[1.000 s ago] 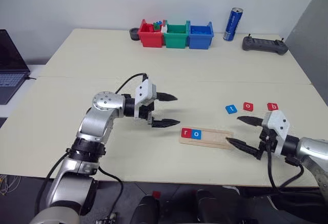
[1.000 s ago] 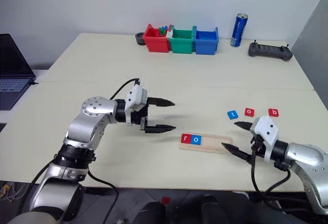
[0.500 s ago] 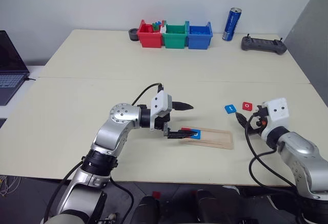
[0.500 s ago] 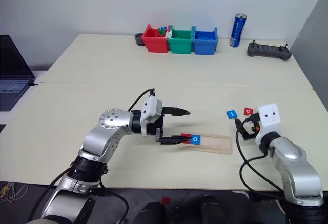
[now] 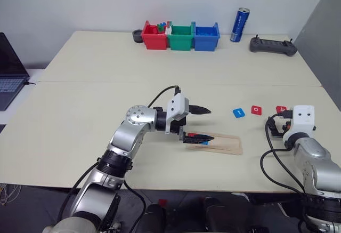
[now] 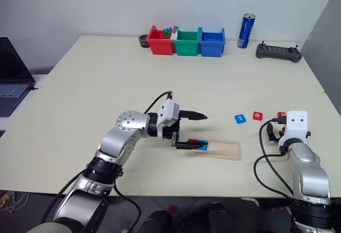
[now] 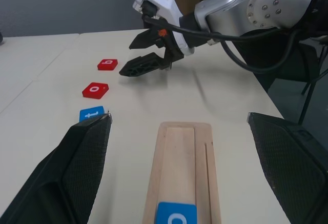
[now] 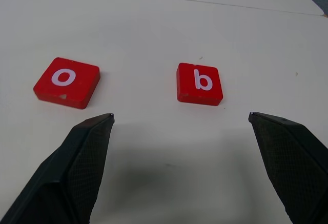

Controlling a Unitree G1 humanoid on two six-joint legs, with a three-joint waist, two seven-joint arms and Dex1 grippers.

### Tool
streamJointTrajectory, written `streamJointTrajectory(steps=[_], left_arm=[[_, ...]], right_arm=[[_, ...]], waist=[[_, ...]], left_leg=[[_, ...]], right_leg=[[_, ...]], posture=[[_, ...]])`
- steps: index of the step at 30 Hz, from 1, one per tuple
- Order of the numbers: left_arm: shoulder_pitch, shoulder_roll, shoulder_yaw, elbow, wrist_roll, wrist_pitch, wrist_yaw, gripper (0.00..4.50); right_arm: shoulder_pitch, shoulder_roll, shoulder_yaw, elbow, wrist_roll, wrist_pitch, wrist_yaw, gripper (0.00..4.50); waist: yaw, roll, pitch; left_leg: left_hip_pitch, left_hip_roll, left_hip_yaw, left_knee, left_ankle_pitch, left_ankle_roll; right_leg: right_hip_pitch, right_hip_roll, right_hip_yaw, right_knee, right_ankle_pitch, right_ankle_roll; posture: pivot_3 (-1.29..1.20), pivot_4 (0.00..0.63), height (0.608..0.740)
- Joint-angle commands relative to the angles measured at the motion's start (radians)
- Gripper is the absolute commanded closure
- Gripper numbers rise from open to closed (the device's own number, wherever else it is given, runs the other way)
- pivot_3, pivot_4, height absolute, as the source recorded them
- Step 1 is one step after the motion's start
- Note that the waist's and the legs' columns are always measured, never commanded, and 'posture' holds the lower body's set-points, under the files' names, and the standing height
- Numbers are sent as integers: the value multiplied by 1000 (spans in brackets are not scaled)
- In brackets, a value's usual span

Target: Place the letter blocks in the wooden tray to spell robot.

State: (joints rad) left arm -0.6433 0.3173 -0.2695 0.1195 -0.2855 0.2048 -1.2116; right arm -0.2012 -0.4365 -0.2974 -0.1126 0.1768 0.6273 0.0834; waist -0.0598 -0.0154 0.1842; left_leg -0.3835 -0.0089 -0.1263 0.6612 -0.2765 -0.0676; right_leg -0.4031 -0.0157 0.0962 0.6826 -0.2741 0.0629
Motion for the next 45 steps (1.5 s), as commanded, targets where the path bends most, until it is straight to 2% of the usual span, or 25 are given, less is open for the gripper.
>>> streamJointTrajectory(steps=[1,13,27,30,37,41,45], left_arm=[[-23,-9,-4,4,3,-28,-8,12],[-51,-3,1,40,16,-45,-23,12],[-44,8,7,30,17,-49,-11,12],[-45,7,5,30,18,-49,-9,0],[-56,3,9,42,18,-54,-6,0],[-53,4,8,41,18,-56,-4,0],[-37,22,11,24,14,-50,-7,0]], right_arm=[[-58,-5,-43,103,1,-76,2,0],[-215,-11,-19,353,-16,-205,25,0],[-252,-10,-38,423,-5,-207,13,0],[-244,-3,-39,420,-6,-213,4,585],[-238,-12,-29,424,-19,-223,1,3023],[-220,-11,-19,388,-25,-202,4,3038],[-159,-10,-13,204,-12,-101,6,3038]], waist=[[0,0,0],[-1,1,0],[-1,1,0],[-1,1,0],[-1,1,0],[0,1,0],[1,1,0]], left_leg=[[0,0,0,0,0,0],[0,0,1,0,0,0],[0,0,1,0,0,0],[0,0,1,0,0,0],[0,0,1,0,0,0],[0,0,1,0,0,0],[0,0,0,0,0,0]], right_leg=[[0,0,0,0,0,0],[0,0,1,0,0,0],[0,0,1,0,0,0],[0,0,1,0,0,0],[0,0,1,0,0,0],[0,0,1,0,0,0],[0,0,1,0,0,0]], posture=[[0,150,740],[0,150,740],[0,150,740],[0,150,740],[0,150,740],[0,150,740],[0,150,740]])
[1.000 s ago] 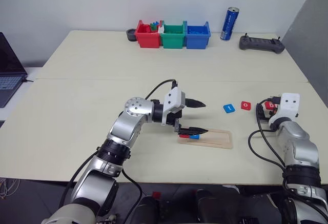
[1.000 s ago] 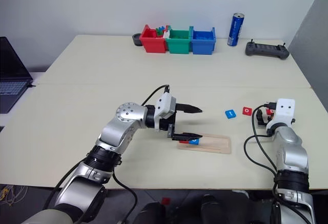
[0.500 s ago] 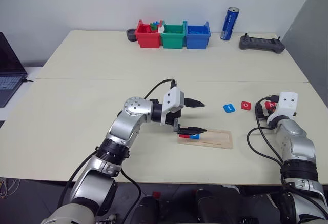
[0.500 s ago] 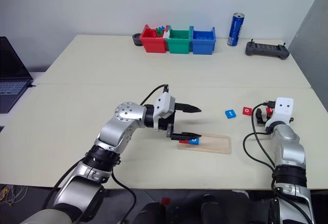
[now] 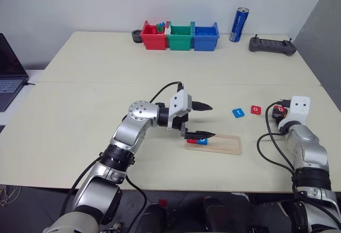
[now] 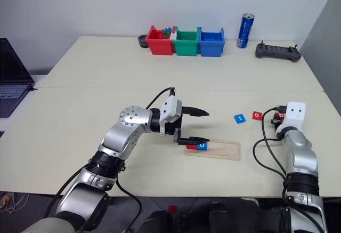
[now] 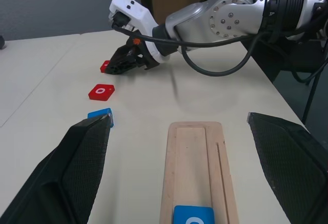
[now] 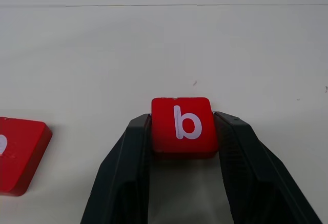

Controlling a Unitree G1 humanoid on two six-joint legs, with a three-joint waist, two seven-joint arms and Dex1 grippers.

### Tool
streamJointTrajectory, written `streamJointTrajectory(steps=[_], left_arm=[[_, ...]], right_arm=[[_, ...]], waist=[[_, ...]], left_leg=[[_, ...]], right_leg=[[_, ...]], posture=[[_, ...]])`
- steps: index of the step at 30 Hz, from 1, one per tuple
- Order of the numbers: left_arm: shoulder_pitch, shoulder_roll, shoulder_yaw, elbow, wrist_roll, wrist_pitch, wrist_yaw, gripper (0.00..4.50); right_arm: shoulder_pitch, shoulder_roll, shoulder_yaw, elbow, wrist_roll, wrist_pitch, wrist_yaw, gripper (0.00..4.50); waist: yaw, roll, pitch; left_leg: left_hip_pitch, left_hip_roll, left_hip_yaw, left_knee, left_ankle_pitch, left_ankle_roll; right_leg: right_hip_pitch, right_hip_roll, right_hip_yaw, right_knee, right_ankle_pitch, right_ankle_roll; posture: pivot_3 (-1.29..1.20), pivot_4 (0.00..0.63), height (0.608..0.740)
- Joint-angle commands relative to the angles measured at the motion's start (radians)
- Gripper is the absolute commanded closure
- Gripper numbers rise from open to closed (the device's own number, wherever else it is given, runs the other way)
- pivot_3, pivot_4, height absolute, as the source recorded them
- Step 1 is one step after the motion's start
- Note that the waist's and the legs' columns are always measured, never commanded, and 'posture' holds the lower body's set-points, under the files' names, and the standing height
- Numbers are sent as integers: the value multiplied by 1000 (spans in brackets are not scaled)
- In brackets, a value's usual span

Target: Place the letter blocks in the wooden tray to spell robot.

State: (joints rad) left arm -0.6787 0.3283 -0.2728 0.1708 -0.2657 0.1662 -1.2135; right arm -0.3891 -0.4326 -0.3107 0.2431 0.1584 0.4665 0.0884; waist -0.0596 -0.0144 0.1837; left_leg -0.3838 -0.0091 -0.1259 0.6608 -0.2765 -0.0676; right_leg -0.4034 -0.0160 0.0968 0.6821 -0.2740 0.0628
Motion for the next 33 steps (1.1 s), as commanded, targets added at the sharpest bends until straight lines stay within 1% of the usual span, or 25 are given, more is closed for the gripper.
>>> streamJointTrajectory(steps=[1,4,5,8,10,11,14,17,20,24,26,27,30,33], left_arm=[[7,21,17,-37,-8,-9,-7,0],[43,58,24,-78,-15,4,-11,0],[51,66,24,-89,-17,6,-12,0],[110,124,29,-166,-41,21,-43,0],[140,153,30,-206,-56,32,-63,0],[154,163,31,-223,-64,42,-63,0],[177,177,30,-249,-74,59,-54,0],[182,174,23,-257,-72,65,-46,0],[173,167,21,-252,-69,69,-41,0],[168,165,19,-248,-69,68,-39,0],[166,164,19,-246,-68,66,-40,0],[165,164,18,-243,-68,65,-41,0],[164,163,18,-241,-66,64,-41,0],[160,159,17,-237,-65,64,-39,0]], right_arm=[[62,-6,-5,-247,15,119,-10,3038],[183,32,-21,-552,52,318,-43,3038],[204,42,-26,-608,58,363,-51,3038],[330,138,-33,-889,99,559,-100,3038],[374,195,-24,-1003,112,651,-124,3038],[400,224,3,-1043,115,684,-133,3038],[462,286,74,-1078,82,715,-171,3038],[472,339,94,-1066,81,723,-183,3038],[479,351,99,-1060,79,726,-179,3038],[488,339,101,-1050,78,719,-162,3038],[486,334,103,-1042,84,717,-148,2311],[486,333,105,-1040,88,714,-140,2101],[493,330,109,-1045,93,712,-123,1076],[492,280,113,-1056,97,691,-81,34]], waist=[[1,0,0],[0,2,-1],[-1,2,-1],[2,2,-1],[2,3,-1],[2,3,-1],[3,3,-1],[3,3,-1],[2,3,-1],[2,3,-1],[2,3,-1],[2,3,-1],[2,2,-2],[2,2,-1]], left_leg=[[0,0,0,0,0,0],[0,0,-1,-1,0,0],[0,1,-2,-1,0,0],[0,1,-2,-1,0,0],[-1,2,-3,-1,0,0],[-1,2,-3,-1,0,0],[-1,1,-2,-1,0,0],[0,1,-1,-1,0,0],[0,2,-1,-1,0,0],[0,2,-2,-1,0,0],[0,2,-2,-1,0,0],[0,2,-2,-1,0,0],[0,2,-2,-1,0,0],[0,2,-1,-1,0,0]], right_leg=[[0,0,0,0,0,0],[-1,0,0,0,0,0],[-1,1,-1,0,0,0],[-1,1,-1,0,0,0],[-1,2,-1,0,0,0],[-1,2,-1,0,0,0],[0,1,-1,-1,0,0],[0,1,0,-1,0,0],[0,2,-1,-1,0,0],[0,2,-1,-1,0,0],[0,2,-1,-1,0,0],[0,2,-1,-1,0,0],[0,2,-1,-1,0,0],[0,2,-1,-1,0,0]], posture=[[0,150,740],[0,150,740],[0,150,740],[0,150,740],[0,150,740],[0,150,740],[0,150,740],[0,150,740],[0,150,740],[0,150,740],[0,150,740],[0,150,740],[0,150,740],[0,150,740]])
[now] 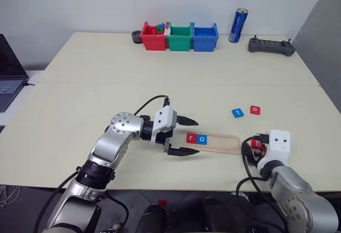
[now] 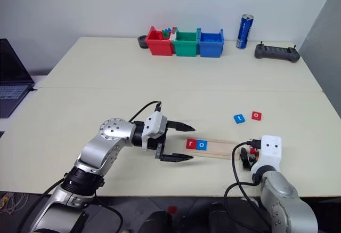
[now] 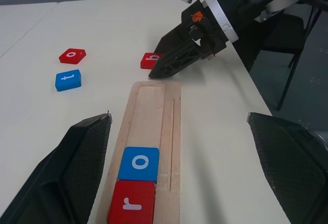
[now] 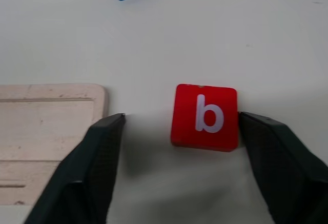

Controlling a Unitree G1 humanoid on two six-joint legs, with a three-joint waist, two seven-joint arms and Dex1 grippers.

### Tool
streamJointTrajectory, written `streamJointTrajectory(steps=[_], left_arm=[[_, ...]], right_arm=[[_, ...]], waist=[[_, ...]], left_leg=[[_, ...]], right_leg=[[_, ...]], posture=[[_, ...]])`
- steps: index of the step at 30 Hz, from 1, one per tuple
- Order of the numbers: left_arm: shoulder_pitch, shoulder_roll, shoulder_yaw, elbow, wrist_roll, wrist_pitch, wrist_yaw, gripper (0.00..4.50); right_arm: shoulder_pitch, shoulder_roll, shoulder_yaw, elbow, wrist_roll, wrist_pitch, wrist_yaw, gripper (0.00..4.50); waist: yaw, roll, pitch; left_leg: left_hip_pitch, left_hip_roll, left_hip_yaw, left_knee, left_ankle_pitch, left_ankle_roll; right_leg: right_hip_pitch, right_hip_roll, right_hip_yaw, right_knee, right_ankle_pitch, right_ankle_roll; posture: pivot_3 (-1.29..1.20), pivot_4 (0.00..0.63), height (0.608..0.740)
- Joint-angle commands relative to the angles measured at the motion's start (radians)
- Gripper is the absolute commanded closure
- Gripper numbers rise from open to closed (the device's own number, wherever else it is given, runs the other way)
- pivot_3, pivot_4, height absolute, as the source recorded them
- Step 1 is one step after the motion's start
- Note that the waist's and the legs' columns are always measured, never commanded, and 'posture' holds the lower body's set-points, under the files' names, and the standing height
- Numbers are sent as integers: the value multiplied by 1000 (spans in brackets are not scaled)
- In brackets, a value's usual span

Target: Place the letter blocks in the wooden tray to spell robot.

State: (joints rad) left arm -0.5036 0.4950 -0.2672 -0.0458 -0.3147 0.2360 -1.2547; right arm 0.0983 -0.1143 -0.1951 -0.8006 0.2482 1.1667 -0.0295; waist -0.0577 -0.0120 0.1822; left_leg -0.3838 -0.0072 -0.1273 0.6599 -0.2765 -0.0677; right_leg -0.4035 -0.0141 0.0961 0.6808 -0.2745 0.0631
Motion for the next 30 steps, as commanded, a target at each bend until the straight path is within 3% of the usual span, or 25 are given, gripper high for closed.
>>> streamJointTrajectory(steps=[1,7,12,17,23,30], left_arm=[[-15,-9,11,-18,-15,-7,2,0],[-33,-19,11,17,-7,-26,-5,0],[-49,-28,12,40,-4,-41,-5,0],[-47,-29,9,43,-5,-48,-14,0],[-54,-30,5,41,-6,-44,-27,0],[-45,-16,8,32,-6,-44,-40,0]], right_arm=[[9,-78,1,-14,10,-20,68,34],[4,-414,-80,70,46,-201,360,34],[-78,-598,-117,243,84,-343,557,34],[-94,-751,-81,342,206,-531,960,34],[-94,-825,18,513,147,-792,1191,34],[-166,-813,79,679,85,-946,1229,34]], waist=[[0,0,0],[1,0,0],[0,-1,1],[2,-3,2],[4,-5,3],[1,-5,3]], left_leg=[[0,0,0,0,0,0],[0,0,1,0,0,0],[0,0,2,0,0,0],[0,0,1,0,0,0],[0,0,1,1,0,0],[1,0,2,1,0,0]], right_leg=[[0,0,0,0,0,0],[0,0,0,-1,0,0],[1,0,1,-1,0,0],[1,0,0,-1,0,0],[2,0,0,-1,0,0],[2,0,0,-1,0,0]], posture=[[0,150,740],[0,150,740],[0,150,740],[0,150,740],[0,150,740],[0,150,740]])
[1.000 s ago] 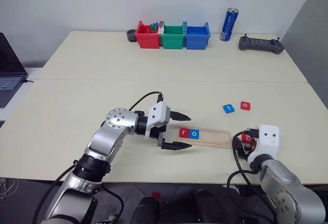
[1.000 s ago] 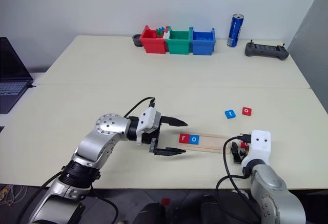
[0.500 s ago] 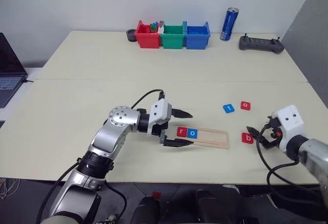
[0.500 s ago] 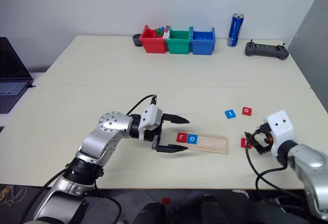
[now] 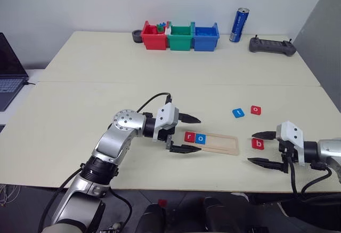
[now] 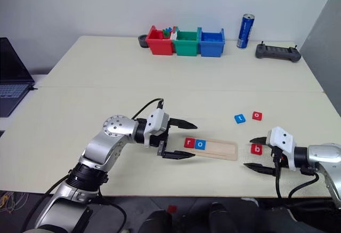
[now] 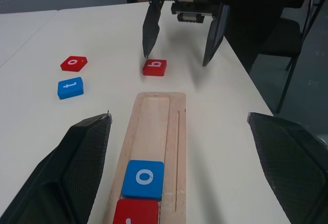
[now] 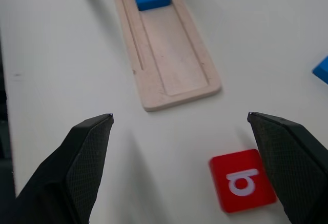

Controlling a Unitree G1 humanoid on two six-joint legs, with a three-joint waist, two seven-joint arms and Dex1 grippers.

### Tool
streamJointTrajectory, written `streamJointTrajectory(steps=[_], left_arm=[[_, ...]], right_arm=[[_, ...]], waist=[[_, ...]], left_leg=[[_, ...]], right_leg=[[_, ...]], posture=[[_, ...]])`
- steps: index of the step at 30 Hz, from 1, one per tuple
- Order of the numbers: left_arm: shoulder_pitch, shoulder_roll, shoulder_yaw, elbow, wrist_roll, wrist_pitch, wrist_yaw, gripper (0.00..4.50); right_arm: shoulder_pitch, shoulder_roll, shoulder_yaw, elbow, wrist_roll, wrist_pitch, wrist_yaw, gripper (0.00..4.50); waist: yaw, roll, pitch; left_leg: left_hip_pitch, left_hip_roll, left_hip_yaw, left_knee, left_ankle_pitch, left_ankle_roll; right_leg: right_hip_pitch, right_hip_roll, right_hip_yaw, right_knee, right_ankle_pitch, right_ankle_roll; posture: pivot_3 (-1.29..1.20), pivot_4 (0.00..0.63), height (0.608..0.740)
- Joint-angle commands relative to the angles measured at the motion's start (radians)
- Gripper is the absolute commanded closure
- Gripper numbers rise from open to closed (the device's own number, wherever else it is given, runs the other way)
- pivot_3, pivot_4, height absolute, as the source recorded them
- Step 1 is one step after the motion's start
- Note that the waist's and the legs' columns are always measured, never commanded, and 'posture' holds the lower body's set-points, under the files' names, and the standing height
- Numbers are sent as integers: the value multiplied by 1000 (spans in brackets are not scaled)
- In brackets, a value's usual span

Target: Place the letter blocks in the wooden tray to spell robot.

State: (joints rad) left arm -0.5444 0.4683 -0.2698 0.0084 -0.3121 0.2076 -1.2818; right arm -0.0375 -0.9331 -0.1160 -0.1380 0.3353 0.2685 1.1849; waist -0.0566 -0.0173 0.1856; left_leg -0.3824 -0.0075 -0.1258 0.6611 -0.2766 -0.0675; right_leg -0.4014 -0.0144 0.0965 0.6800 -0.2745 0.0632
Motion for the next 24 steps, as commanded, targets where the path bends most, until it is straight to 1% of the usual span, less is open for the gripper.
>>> streamJointTrajectory(steps=[1,9,10,12,13,17,21,24], left_arm=[[-4,16,12,-16,-5,-20,-15,0],[-17,27,23,10,-2,-31,-14,0],[-19,27,22,11,-2,-31,-14,0],[-20,26,21,12,-2,-32,-13,0],[-21,26,21,12,-2,-32,-13,0],[-17,27,19,7,-2,-31,-13,0],[-5,32,15,-12,-7,-24,-18,0],[-1,36,16,-16,-10,-21,-20,0]], right_arm=[[-32,10,4,13,0,-51,12,34],[24,47,23,-133,60,21,1,34],[33,54,28,-154,68,28,-1,201],[59,62,39,-190,77,37,-4,662],[71,64,44,-203,75,35,-4,997],[91,75,62,-224,64,33,-18,2460],[90,86,106,-226,21,28,-44,3910],[89,93,151,-213,-23,13,-66,3910]], waist=[[0,0,0],[5,0,0],[5,0,0],[6,0,0],[6,0,0],[7,0,0],[6,0,0],[6,0,0]], left_leg=[[0,0,0,0,0,0],[-1,0,-1,0,0,0],[0,0,-1,0,0,0],[0,0,-1,0,0,0],[0,0,-1,0,0,0],[-1,0,-1,0,0,0],[0,0,-1,0,0,0],[0,0,-1,0,0,0]], right_leg=[[0,0,0,0,0,0],[0,0,0,0,0,0],[0,0,0,0,0,0],[0,0,0,0,0,0],[0,0,-1,0,0,0],[0,0,-1,0,0,0],[0,0,-1,0,0,0],[0,0,-1,0,0,0]], posture=[[0,150,740],[0,150,740],[0,150,740],[0,150,740],[0,150,740],[0,150,740],[0,150,740],[0,150,740]])
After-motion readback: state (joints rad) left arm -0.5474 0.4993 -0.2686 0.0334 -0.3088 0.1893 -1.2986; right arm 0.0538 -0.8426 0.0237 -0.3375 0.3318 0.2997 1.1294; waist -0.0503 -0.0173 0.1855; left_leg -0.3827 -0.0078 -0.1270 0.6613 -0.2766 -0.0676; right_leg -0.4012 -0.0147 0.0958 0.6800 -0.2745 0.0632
